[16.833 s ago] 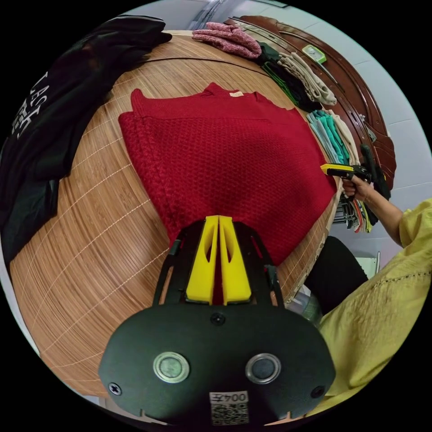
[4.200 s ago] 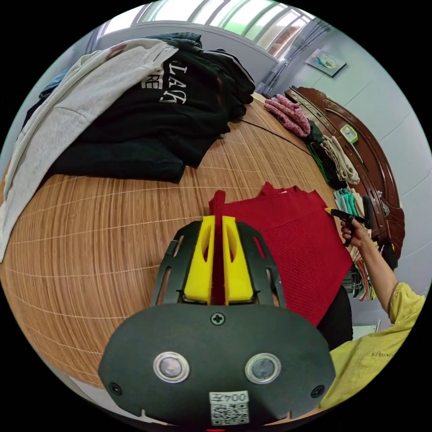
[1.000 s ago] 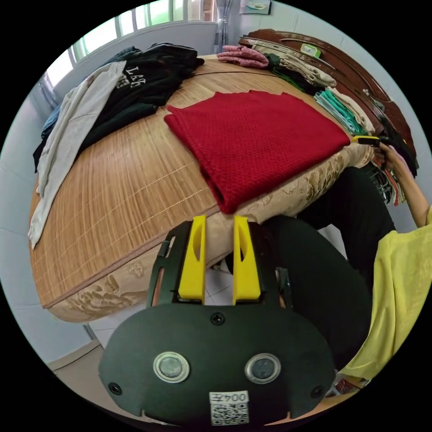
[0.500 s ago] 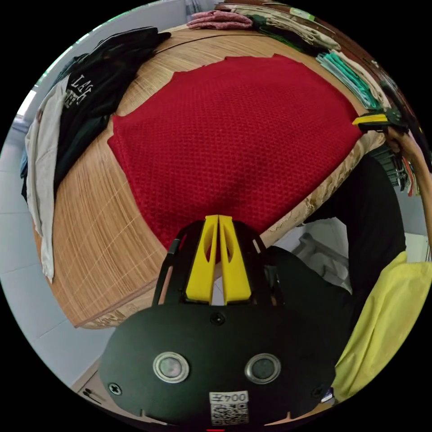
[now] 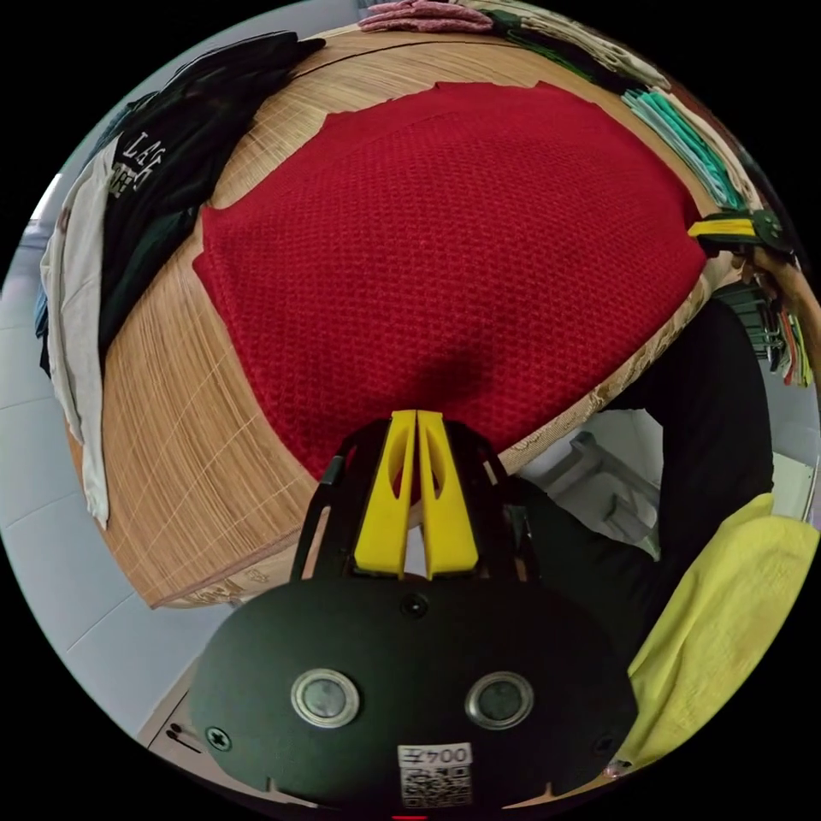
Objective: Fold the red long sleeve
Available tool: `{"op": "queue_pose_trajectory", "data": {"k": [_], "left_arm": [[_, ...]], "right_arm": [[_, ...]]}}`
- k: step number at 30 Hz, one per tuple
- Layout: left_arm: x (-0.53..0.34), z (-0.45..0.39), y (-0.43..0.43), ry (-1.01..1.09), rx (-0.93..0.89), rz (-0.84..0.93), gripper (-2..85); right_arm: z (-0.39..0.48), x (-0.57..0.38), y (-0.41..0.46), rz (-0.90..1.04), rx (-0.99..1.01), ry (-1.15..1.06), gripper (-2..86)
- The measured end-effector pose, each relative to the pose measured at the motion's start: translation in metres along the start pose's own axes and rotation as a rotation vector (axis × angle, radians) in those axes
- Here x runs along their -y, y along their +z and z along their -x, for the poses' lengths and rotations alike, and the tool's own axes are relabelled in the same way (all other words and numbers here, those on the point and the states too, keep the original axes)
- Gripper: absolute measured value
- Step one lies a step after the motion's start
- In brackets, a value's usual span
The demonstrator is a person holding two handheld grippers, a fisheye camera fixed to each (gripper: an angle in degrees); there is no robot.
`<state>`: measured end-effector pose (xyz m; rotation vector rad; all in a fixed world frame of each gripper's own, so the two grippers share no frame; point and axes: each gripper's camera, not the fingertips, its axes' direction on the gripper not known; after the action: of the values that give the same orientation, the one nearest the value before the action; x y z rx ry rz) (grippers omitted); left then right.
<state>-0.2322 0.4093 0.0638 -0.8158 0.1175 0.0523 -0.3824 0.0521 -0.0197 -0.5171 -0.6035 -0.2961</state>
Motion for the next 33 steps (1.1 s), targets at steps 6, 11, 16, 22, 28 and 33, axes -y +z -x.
{"op": "queue_pose_trajectory", "data": {"k": [6, 11, 16, 22, 28, 33], "left_arm": [[-0.013, 0.021, -0.023, -0.053, -0.035, -0.069, 0.2], [-0.012, 0.034, -0.045, -0.063, -0.031, -0.062, 0.1], [-0.008, 0.034, -0.065, -0.028, 0.025, -0.042, 0.1], [0.004, 0.035, -0.089, 0.012, 0.099, 0.029, 0.2], [0.001, 0.055, -0.110, -0.010, 0.079, 0.037, 0.2], [-0.001, 0.066, -0.126, 0.001, 0.096, 0.050, 0.3]], "right_arm": [[-0.004, 0.007, 0.004, -0.003, 0.065, 0.047, -0.8], [0.012, 0.010, 0.005, -0.003, -0.015, -0.004, -0.7], [0.025, 0.007, 0.006, -0.007, -0.099, -0.058, -0.7], [0.008, -0.004, 0.005, -0.034, -0.017, -0.063, -0.7], [-0.013, -0.018, 0.006, -0.057, 0.054, -0.046, -0.6], [-0.023, -0.030, 0.008, -0.063, 0.051, -0.044, -0.5]]}}
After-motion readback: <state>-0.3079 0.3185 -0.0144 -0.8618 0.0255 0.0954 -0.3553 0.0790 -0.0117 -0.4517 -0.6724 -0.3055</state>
